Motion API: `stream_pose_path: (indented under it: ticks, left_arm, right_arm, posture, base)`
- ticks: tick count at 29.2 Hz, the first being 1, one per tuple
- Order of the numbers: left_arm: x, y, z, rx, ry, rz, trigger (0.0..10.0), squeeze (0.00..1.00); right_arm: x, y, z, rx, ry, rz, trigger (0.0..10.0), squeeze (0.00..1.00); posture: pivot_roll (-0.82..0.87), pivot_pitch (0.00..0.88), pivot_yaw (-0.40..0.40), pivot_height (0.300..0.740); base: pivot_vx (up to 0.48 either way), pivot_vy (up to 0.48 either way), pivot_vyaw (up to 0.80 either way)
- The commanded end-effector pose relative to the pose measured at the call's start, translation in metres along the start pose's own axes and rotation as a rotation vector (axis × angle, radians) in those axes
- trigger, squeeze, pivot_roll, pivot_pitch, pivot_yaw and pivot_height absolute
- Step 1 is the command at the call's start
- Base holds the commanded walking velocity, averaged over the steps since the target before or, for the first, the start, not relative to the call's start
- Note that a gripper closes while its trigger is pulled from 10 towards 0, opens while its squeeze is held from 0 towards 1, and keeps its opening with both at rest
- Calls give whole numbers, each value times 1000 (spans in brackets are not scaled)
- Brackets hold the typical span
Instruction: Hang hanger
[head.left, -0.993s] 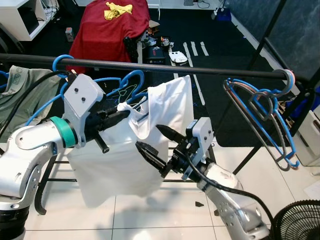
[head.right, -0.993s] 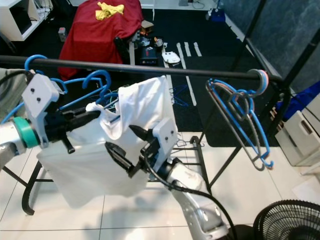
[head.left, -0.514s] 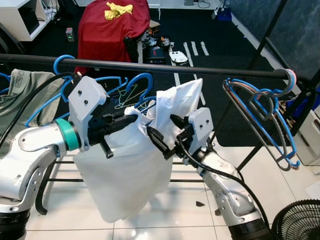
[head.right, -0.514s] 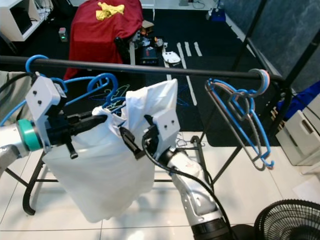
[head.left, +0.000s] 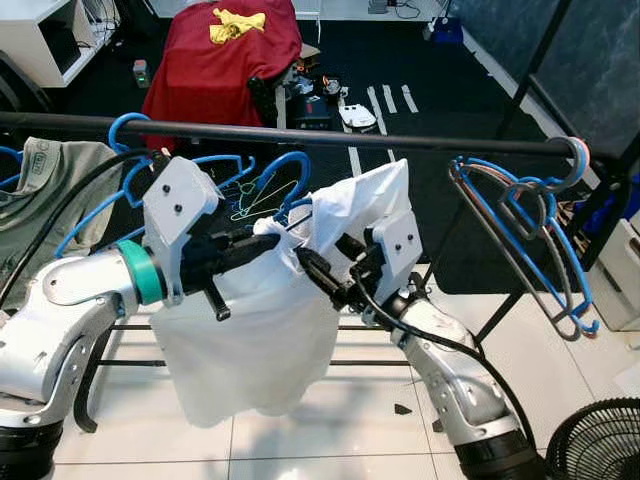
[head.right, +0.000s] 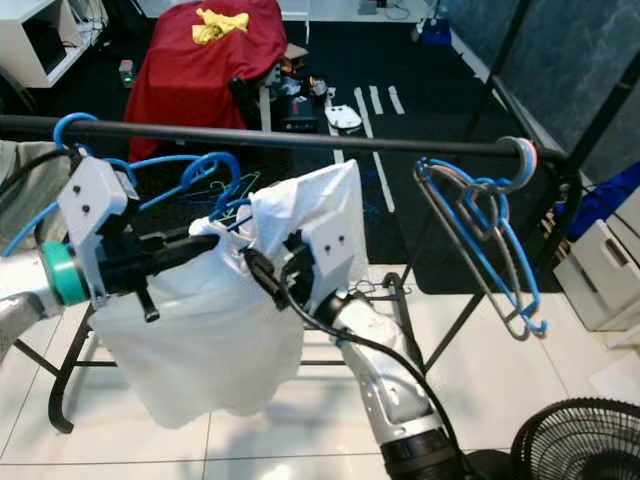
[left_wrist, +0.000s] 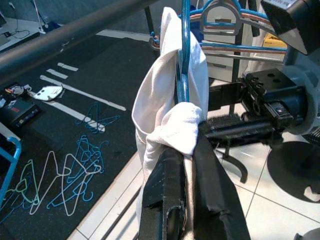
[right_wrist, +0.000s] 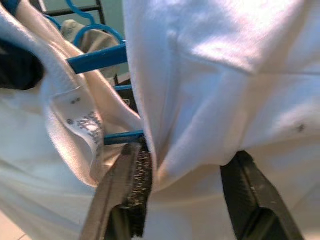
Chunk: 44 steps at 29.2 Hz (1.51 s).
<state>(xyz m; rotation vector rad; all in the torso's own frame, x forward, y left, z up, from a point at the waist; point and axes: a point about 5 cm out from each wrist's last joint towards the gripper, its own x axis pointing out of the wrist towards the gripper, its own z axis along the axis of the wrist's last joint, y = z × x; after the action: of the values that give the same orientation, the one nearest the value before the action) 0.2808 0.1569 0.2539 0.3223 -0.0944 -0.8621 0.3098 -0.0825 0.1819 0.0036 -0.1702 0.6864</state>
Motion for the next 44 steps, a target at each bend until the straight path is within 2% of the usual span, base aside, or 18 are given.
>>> stream_pose_path:
  ticks: [1,14,17,20,21,23,24,26,30,32,34,35,37,38,40,41,42,44]
  left_arm:
    - [1,-2,0,11,-9,-13,10000,0]
    - [2,8,-7,64,37,41,10000,0]
    - [1,8,-11,129,67,24,10000,0]
    - [1,8,-11,129,67,24,10000,0]
    - [1,6,-13,144,76,2,10000,0]
    - [1,6,-13,144,76,2,10000,0]
    - [0,-1,-14,157,81,-56,10000,0]
    - [0,-1,-14,157,81,-56,10000,0]
    - [-2,-14,-17,147,87,-145,10000,0]
    - [-2,-20,-15,122,75,-182,10000,0]
    - [-2,-27,-11,83,49,-232,10000,0]
    - [-2,-27,-11,83,49,-232,10000,0]
    - [-2,-26,-7,68,29,-234,10000,0]
    - [-2,-26,-7,68,29,-234,10000,0]
    - [2,-23,-5,54,9,-214,10000,0]
    - [2,-23,-5,54,9,-214,10000,0]
    - [5,-23,-4,55,3,-209,10000,0]
    - [5,-23,-4,55,3,-209,10000,0]
  right_arm:
    - [0,-2,0,-10,-4,-24,0,0]
    - [-4,-7,16,-41,-53,-72,0,0]
    - [-7,-11,38,-86,-112,-97,0,0]
    - [-7,-11,38,-86,-112,-97,0,0]
    - [-8,-15,50,-115,-140,-109,0,0]
    - [-8,-15,50,-115,-140,-109,0,0]
    - [-6,-22,61,-163,-160,-126,0,0]
    - [-6,-22,61,-163,-160,-126,0,0]
    - [0,-31,73,-241,-172,-119,0,0]
    - [4,-27,69,-280,-130,-59,0,0]
    - [3,-17,52,-340,-18,76,0,0]
    - [3,-17,52,-340,-18,76,0,0]
    - [-12,-5,37,-377,70,235,0,0]
    - [-12,-5,37,-377,70,235,0,0]
    - [-25,8,28,-372,127,373,0,0]
    - [-25,8,28,-372,127,373,0,0]
    - [-33,17,25,-362,147,455,0,0]
    - [-33,17,25,-362,147,455,0,0]
  posture:
    - [-23,31,122,740]
    - [-23,39,124,740]
    - [-31,44,126,740]
    - [-31,44,126,740]
    - [-34,44,127,740]
    - [-34,44,127,740]
    - [-32,43,124,740]
    - [-32,43,124,740]
    - [-30,45,122,740]
    - [-30,46,123,740]
    - [-25,47,120,740]
    - [-25,47,120,740]
    - [-30,49,124,740]
    - [-30,49,124,740]
    - [-34,51,126,740]
    - [-34,51,126,740]
    - [-34,50,128,740]
    - [-34,50,128,740]
  base:
    - [0,0,0]
    - [0,0,0]
    - [0,0,0]
    - [0,0,0]
    - [0,0,0]
    - [0,0,0]
    - [0,0,0]
    - [0,0,0]
    - [0,0,0]
    - [0,0,0]
    - [0,0,0]
    - [0,0,0]
    - [0,0,0]
    - [0,0,0]
    - [0,0,0]
    - [0,0,0]
    - [0,0,0]
    - [0,0,0]
